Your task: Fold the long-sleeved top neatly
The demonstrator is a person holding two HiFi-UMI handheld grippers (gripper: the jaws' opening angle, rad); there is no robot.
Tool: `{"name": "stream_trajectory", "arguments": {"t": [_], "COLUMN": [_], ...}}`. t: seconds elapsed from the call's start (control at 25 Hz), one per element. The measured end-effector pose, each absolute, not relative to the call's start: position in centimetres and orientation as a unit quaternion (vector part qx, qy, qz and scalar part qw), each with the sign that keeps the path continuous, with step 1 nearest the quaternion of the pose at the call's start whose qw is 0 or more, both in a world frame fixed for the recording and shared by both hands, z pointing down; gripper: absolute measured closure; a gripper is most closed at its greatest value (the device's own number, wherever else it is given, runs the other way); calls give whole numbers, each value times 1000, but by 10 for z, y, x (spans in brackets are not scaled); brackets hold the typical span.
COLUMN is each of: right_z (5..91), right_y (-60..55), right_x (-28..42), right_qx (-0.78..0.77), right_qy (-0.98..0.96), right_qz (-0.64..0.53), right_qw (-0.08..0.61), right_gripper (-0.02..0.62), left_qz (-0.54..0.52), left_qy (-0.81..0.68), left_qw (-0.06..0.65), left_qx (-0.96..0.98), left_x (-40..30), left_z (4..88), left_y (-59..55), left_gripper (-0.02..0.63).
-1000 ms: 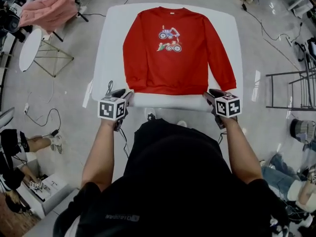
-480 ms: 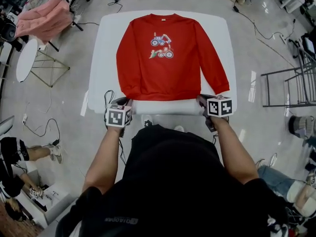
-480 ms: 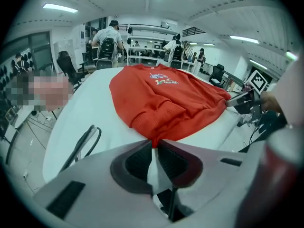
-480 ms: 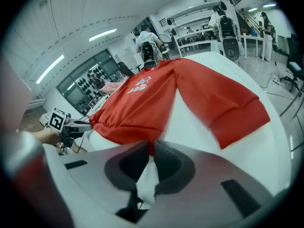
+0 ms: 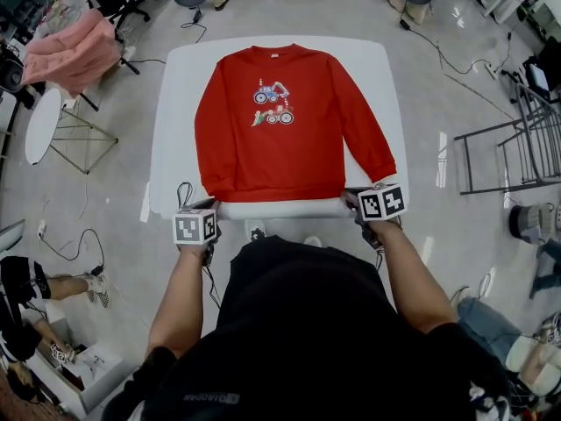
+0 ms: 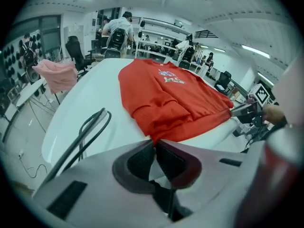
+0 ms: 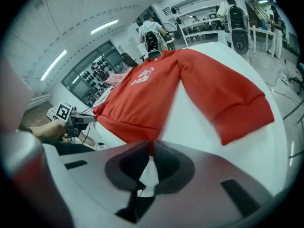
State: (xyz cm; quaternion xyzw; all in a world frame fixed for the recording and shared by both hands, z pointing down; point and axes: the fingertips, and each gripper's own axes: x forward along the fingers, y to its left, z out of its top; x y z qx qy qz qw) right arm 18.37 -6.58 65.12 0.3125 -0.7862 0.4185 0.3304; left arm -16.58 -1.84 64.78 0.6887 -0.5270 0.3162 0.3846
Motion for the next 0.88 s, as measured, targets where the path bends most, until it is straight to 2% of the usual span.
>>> {"name": "stream_trajectory", "arguments": {"t": [0.08, 0.16, 0.2, 0.36, 0.64, 0.88], "right_z": [649, 643, 638, 613, 600, 605], "right_y": [-68, -70, -72, -94, -123, -134], "right_x": [182, 184, 189, 235, 330, 345], "right_qx": [311, 310, 314, 375, 500, 510], "right_qy": [-795, -806, -810, -808, -763, -760], "right_qz": [390, 363, 354, 333, 293, 298], "right_qw": [345, 351, 346, 309, 286, 272], "right_gripper": [547, 482, 477, 495, 503, 485], "left_qz": [328, 344, 349, 340, 274, 215], "left_qy": [-532, -529, -527, -531, -572, -591], "left_qw": [372, 353, 346, 343, 329, 294], "left_qx": [687, 690, 693, 697, 699, 720], "left_x": [-167, -166, -166, -164, -172, -152], "left_z": [649, 651, 651, 644, 610, 557], "left_y": [-19, -18, -17, -16, -20, -29], "left_gripper": [584, 583, 580, 555, 555, 555]}}
